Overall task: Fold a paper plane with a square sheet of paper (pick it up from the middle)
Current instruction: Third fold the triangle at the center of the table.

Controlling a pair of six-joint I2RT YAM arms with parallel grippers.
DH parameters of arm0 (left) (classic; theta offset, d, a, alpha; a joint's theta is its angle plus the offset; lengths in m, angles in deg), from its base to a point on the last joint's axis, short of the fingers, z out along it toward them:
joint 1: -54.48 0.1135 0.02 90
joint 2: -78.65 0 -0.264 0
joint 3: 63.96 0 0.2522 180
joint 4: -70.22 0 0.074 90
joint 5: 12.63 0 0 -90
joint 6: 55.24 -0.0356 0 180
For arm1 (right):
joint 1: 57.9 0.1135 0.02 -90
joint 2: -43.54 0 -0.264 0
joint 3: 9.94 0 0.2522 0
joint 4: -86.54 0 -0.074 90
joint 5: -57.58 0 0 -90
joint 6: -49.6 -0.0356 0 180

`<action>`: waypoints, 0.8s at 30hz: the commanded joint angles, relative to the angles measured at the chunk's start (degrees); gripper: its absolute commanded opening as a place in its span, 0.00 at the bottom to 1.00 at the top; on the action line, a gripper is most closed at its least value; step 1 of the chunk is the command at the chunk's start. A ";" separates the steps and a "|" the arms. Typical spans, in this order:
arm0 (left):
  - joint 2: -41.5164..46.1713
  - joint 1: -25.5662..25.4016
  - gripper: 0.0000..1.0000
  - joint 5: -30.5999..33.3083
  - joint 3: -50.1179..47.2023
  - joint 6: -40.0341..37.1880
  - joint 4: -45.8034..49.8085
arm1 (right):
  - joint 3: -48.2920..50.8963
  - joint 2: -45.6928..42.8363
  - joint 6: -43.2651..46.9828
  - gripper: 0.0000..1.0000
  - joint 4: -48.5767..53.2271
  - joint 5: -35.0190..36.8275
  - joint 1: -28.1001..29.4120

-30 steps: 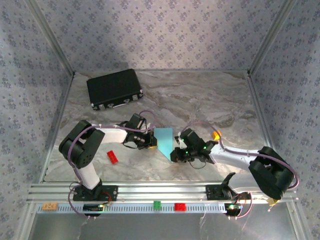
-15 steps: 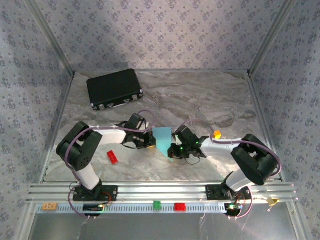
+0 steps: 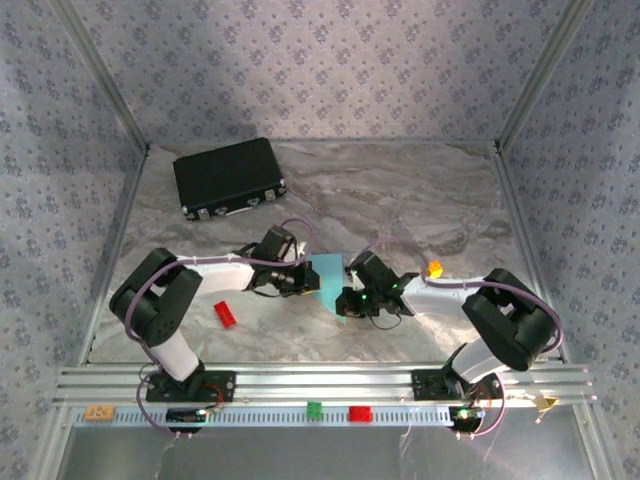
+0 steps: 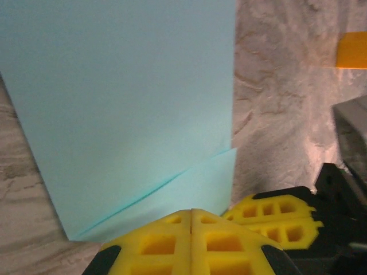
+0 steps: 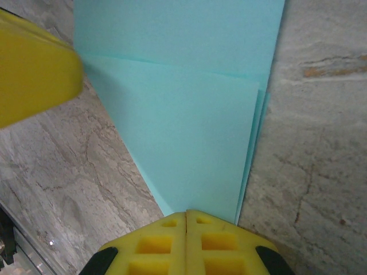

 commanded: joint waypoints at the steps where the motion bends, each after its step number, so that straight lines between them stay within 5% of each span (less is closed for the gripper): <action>1: -2.15 0.17 0.01 -0.22 -0.35 -0.57 -0.60 | 1.90 1.77 -0.16 0.00 3.67 2.86 -0.57; 13: -2.11 7.33 0.00 0.96 -2.31 -6.63 1.99 | 3.01 2.29 0.12 0.00 2.86 2.23 -0.92; 24: 3.10 8.11 0.01 2.54 -3.42 -6.33 2.94 | 2.88 2.16 0.82 0.00 2.88 1.31 -1.26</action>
